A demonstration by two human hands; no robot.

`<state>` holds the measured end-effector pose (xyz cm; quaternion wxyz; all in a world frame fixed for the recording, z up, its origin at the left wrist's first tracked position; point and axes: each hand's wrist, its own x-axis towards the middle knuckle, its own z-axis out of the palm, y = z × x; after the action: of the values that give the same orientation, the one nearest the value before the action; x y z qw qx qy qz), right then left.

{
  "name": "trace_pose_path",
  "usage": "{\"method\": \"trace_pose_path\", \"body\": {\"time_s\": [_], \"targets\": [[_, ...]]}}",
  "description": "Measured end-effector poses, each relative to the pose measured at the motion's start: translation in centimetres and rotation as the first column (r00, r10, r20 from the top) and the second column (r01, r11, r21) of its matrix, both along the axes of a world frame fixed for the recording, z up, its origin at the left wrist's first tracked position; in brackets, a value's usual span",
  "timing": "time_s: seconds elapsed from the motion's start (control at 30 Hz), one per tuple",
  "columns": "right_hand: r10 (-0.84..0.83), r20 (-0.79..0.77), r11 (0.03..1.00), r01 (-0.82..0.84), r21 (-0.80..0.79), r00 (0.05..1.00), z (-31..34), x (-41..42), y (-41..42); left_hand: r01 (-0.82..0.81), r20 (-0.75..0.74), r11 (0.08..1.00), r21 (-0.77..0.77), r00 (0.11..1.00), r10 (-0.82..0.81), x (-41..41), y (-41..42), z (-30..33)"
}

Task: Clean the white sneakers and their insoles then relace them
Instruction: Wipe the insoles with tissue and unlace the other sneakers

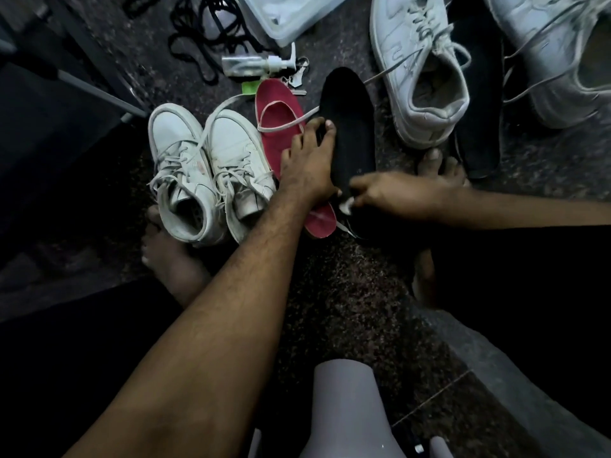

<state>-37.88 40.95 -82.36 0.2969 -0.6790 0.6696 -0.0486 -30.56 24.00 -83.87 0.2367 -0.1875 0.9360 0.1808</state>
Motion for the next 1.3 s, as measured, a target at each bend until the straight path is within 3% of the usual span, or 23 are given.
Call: {"method": "trace_pose_path", "body": {"time_s": [0.07, 0.17, 0.27, 0.4, 0.47, 0.53, 0.6, 0.67, 0.73, 0.87, 1.0, 1.07, 1.13, 1.23, 1.3], "targets": [[0.179, -0.021, 0.982, -0.178, 0.071, 0.984, 0.2, 0.7, 1.3, 0.002, 0.001, 1.000, -0.007, 1.000, -0.002, 0.0, 0.1, 0.1], [0.218, -0.078, 0.968, -0.205, 0.148, 0.973, 0.7, 0.1, 1.7, -0.006, 0.004, 1.000, -0.019, 1.000, 0.006, 0.0, 0.3, 0.2], [0.018, -0.152, 1.000, -0.015, 0.018, 0.988, -0.1, -2.4, -0.3, -0.015, 0.003, 1.000, -0.009, 1.000, 0.015, -0.2, 0.5, 0.4], [-0.260, -0.211, 0.964, 0.267, 0.007, 0.942, -0.9, -4.6, -4.0, -0.037, -0.014, 0.999, 0.004, 0.999, 0.037, 0.0, 0.4, 0.2], [-0.299, -0.199, 0.954, 0.298, -0.036, 0.933, -0.4, -4.0, -4.3, -0.049, -0.027, 0.999, 0.015, 0.998, 0.050, 0.1, 0.4, 0.2], [-0.212, -0.132, 0.975, 0.201, -0.092, 0.968, -0.3, -2.5, -2.9, -0.054, -0.042, 0.998, 0.024, 0.998, 0.055, 0.0, 0.4, 0.1], [-0.001, -0.069, 0.993, -0.007, -0.119, 0.998, -0.2, -0.9, -0.6, -0.055, -0.048, 0.998, 0.024, 0.997, 0.056, 0.1, 0.3, 0.1], [0.232, -0.036, 0.971, -0.234, -0.054, 0.972, -0.5, 0.3, 1.4, -0.060, -0.049, 0.998, 0.023, 0.997, 0.061, 0.1, 0.3, 0.2], [0.317, -0.067, 0.947, -0.319, -0.023, 0.946, -0.2, -0.1, 2.2, -0.074, -0.054, 0.997, 0.025, 0.996, 0.075, 0.2, 0.3, 0.3], [0.019, -0.161, 0.996, -0.034, -0.088, 0.987, 0.6, -4.3, -0.1, -0.083, -0.075, 0.996, 0.017, 0.994, 0.084, 0.3, 0.6, 0.5], [-0.309, -0.250, 0.951, 0.307, -0.046, 0.918, 0.8, -6.0, -4.2, -0.108, -0.102, 0.993, 0.052, 0.988, 0.113, 0.6, 0.6, 0.3], [-0.349, -0.229, 0.937, 0.346, -0.051, 0.909, 0.6, -4.9, -4.8, -0.116, -0.112, 0.991, 0.062, 0.986, 0.123, 0.7, 0.6, 0.3], [-0.231, -0.158, 0.973, 0.227, -0.047, 0.960, 0.4, -3.1, -3.7, -0.117, -0.128, 0.991, 0.068, 0.984, 0.124, 0.8, 0.5, 0.2], [0.113, -0.035, 0.993, -0.112, 0.047, 0.993, 0.9, -0.1, -0.6, -0.111, -0.137, 0.991, 0.071, 0.983, 0.120, 1.0, 0.4, 0.0], [0.133, -0.079, 0.987, -0.125, 0.099, 0.988, 1.0, -0.3, 0.2, -0.111, -0.135, 0.991, 0.072, 0.984, 0.120, 1.0, 0.4, 0.0]]}}
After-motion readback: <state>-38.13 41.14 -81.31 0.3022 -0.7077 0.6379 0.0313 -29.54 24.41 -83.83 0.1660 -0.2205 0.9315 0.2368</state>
